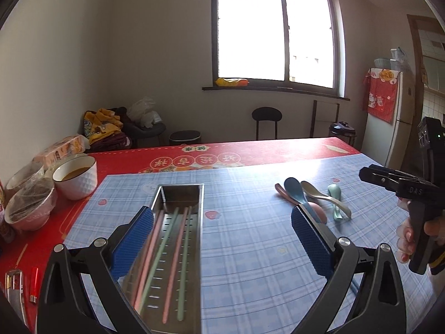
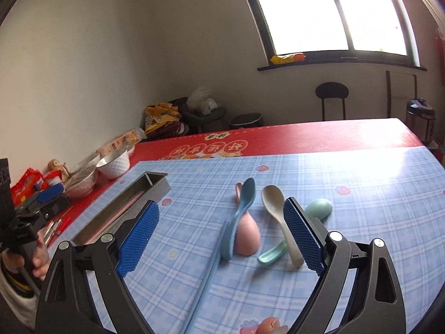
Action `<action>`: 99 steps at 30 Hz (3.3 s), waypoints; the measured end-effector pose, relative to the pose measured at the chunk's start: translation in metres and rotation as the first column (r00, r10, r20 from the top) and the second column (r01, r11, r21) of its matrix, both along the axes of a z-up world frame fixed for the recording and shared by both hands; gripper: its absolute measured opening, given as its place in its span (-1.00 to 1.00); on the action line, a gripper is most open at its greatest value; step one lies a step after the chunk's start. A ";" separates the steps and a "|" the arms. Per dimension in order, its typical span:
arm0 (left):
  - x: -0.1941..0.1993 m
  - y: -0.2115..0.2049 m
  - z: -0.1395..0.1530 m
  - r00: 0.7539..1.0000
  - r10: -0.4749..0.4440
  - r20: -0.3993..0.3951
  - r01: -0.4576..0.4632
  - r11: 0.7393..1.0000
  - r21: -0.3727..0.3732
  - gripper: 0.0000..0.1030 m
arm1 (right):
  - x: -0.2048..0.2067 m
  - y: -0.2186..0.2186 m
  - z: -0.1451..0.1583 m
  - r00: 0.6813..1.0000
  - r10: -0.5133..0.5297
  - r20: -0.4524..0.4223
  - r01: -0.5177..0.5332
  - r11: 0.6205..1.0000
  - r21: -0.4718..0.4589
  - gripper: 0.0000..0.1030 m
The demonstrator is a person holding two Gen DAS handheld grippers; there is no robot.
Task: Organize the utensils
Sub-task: 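Move the open left gripper over a blue chopstick, then close the left gripper on the blue chopstick and lift it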
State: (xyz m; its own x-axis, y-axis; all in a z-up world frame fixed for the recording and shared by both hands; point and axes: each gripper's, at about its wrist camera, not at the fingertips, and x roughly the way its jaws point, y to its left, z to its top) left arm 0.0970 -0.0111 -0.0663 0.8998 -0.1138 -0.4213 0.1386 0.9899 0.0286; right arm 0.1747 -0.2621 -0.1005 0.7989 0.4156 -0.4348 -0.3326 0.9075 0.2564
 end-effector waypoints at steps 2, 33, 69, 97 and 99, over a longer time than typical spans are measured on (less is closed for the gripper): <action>0.011 -0.022 -0.004 1.000 -0.013 -0.023 0.013 1.000 -0.003 0.88 | 0.010 -0.004 0.003 0.999 -0.041 0.000 0.041 0.999 -0.015 0.70; 0.078 -0.128 -0.107 0.899 -0.127 -0.419 0.162 0.986 0.049 -0.21 | 0.038 -0.042 -0.034 0.979 -0.148 -0.143 0.159 0.985 0.071 0.71; 0.078 -0.125 -0.106 0.859 -0.120 -0.497 0.112 0.993 -0.047 -0.19 | 0.040 -0.047 -0.038 0.973 -0.150 -0.176 0.171 0.980 0.107 0.71; 0.090 -0.124 -0.113 0.891 -0.112 -0.440 0.153 0.987 0.059 -0.88 | 0.040 -0.047 -0.041 0.977 -0.107 -0.183 0.134 0.981 0.142 0.71; 0.085 -0.118 -0.113 0.892 -0.098 -0.441 0.135 0.990 0.052 -0.88 | 0.040 -0.046 -0.041 0.978 -0.099 -0.181 0.126 0.982 0.140 0.70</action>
State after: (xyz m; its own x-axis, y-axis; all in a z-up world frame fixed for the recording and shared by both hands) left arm 0.1820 -0.1286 -0.1791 0.6054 -0.1566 -0.7804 0.2695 0.9629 0.0158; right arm 0.2149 -0.3079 -0.1419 0.7626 0.3985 -0.5096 -0.1693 0.8832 0.4373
